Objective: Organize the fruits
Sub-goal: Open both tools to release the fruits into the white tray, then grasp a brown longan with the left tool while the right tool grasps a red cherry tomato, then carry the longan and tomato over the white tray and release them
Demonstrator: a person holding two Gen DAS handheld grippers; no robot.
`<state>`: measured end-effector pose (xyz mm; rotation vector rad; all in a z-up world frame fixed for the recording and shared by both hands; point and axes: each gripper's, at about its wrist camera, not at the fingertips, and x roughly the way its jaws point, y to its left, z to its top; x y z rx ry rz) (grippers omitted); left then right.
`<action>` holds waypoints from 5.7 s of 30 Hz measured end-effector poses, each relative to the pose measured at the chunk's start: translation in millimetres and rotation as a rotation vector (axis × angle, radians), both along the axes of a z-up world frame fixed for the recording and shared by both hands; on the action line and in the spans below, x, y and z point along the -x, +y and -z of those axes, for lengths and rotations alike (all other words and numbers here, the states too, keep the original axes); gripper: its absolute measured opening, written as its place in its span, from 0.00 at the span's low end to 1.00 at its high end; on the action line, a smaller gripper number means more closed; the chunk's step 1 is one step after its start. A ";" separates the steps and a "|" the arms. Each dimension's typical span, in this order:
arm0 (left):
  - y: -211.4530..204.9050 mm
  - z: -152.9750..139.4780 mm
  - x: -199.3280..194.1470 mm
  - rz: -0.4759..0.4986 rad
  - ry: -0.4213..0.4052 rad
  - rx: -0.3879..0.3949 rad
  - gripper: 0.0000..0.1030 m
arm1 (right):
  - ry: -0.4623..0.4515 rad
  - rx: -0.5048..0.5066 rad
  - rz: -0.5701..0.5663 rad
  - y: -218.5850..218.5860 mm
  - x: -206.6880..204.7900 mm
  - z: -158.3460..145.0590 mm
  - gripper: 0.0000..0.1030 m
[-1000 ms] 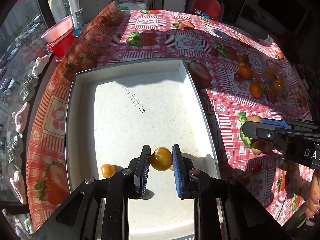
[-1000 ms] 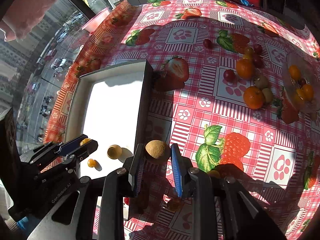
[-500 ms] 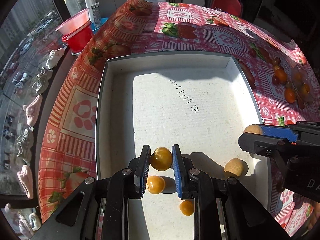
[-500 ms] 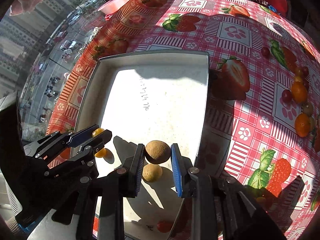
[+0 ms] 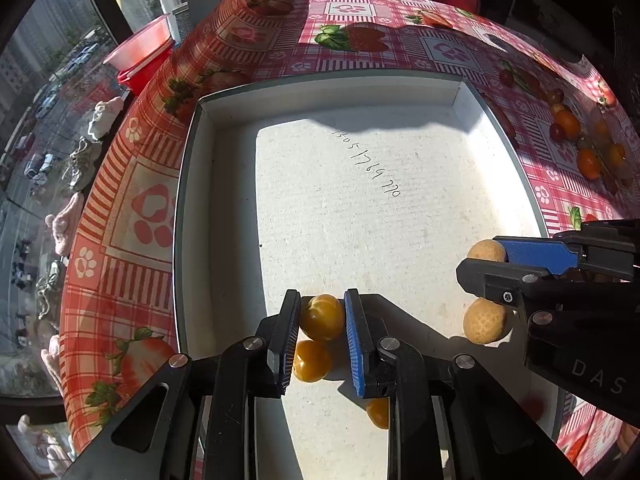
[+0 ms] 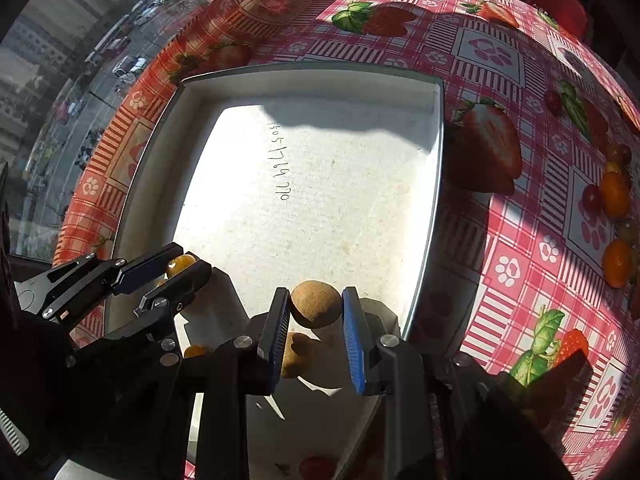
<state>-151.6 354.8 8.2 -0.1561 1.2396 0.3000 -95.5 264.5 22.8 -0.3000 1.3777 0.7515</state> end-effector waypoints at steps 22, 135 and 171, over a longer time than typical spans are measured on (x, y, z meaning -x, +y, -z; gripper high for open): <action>7.8 -11.0 3.5 -0.028 0.002 -0.034 0.65 | 0.043 -0.096 0.045 -2.2 -5.2 -8.9 0.82; -124.0 -40.2 -53.2 0.188 -0.114 0.173 0.26 | 0.008 -0.137 0.296 -206.5 -28.3 -38.2 0.21; 19.8 -6.2 -20.0 -0.045 -0.046 0.015 0.26 | -0.007 -0.040 -0.025 7.8 -22.8 -1.8 0.22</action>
